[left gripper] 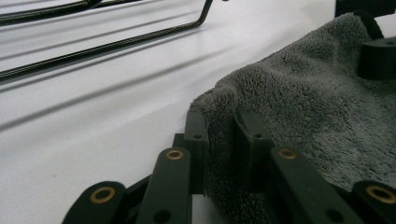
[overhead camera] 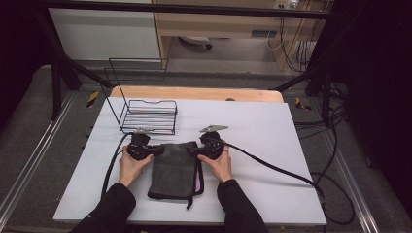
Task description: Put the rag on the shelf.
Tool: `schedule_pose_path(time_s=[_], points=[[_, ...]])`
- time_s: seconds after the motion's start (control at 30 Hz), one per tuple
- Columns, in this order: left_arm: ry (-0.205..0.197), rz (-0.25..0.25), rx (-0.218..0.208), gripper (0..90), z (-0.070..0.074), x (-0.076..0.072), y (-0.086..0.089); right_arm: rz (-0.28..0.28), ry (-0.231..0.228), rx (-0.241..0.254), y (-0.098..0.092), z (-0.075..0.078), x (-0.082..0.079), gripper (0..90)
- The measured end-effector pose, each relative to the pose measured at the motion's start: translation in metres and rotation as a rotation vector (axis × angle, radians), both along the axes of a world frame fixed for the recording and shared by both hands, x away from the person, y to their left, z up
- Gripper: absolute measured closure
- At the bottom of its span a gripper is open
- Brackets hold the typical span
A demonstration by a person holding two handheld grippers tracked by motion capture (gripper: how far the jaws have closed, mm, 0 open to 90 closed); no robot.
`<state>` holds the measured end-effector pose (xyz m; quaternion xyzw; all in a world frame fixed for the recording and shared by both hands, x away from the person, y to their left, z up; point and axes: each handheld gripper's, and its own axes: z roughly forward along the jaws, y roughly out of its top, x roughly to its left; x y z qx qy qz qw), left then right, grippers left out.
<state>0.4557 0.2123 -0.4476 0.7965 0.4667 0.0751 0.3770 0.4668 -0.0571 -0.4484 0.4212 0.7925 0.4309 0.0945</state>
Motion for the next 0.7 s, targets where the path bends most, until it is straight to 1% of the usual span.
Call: schedule_pose_path(time_s=[0.03,0.07,0.1,0.13,0.23,0.27,0.3,0.37,0.4,0.43,0.47,0.5,0.53,0.57,0.6,0.63,0.7], points=[[-0.002,-0.001,0.001,76.3,0.0,0.0,0.0001,-0.005,0.009,-0.005,0.0008,-0.0002,0.0011,33.7],[-0.002,-0.002,0.001,76.3,-0.0001,0.0001,0.0001,-0.005,0.024,-0.014,0.0029,-0.001,0.0032,39.4],[-0.003,-0.003,0.001,76.3,-0.0001,0.0001,0.0002,-0.001,0.029,-0.014,0.0041,-0.0013,0.0036,41.8],[-0.003,-0.004,0.0,76.3,-0.0001,0.0001,0.0003,-0.001,0.029,-0.014,0.0041,-0.0013,0.0036,41.8],[-0.005,-0.005,0.0,76.3,-0.0002,0.0001,0.0004,0.002,0.058,-0.013,0.0063,-0.0026,0.0048,48.0],[-0.005,-0.006,0.001,76.3,-0.0002,0.0,0.0003,0.001,0.083,-0.004,0.0066,-0.0041,0.0059,50.4],[-0.007,-0.005,0.003,76.3,-0.0002,-0.0001,0.0002,0.001,0.083,-0.004,0.0066,-0.0041,0.0059,50.4],[-0.008,-0.006,0.003,76.3,-0.0003,-0.0002,0.0001,0.001,0.102,0.007,0.0068,-0.0044,0.0058,54.9],[-0.008,-0.006,0.002,76.3,-0.0003,-0.0001,0.0004,0.001,0.102,0.007,0.0068,-0.0044,0.0058,54.9],[-0.006,-0.006,-0.001,76.3,-0.0004,-0.0001,0.0006,0.001,0.121,0.016,0.0068,-0.0043,0.0064,58.6],[-0.007,-0.005,-0.002,76.3,-0.0004,-0.0001,0.0006,-0.001,0.131,0.02,0.0068,-0.004,0.0066,60.2],[-0.006,-0.005,-0.002,76.3,-0.0004,-0.0001,0.0006,-0.001,0.131,0.02,0.0068,-0.004,0.0066,60.2],[-0.007,-0.006,-0.003,76.3,-0.0004,-0.0001,0.0007,-0.001,0.145,0.026,0.0066,-0.0038,0.007,62.4],[-0.006,-0.008,-0.004,76.3,-0.0005,0.0,0.0009,0.004,0.165,0.035,0.0063,-0.0035,0.008,66.7],[-0.004,-0.008,-0.009,76.3,-0.0007,0.0002,0.0013,0.004,0.177,0.041,0.0063,-0.0034,0.0082,68.3],[-0.001,-0.007,-0.014,76.3,-0.0009,0.0006,0.0019,0.004,0.177,0.041,0.0063,-0.0034,0.0082,68.3],[0.005,-0.007,-0.021,76.4,-0.001,0.001,0.003,0.004,0.189,0.048,0.006,-0.003,0.0087,71.3]])
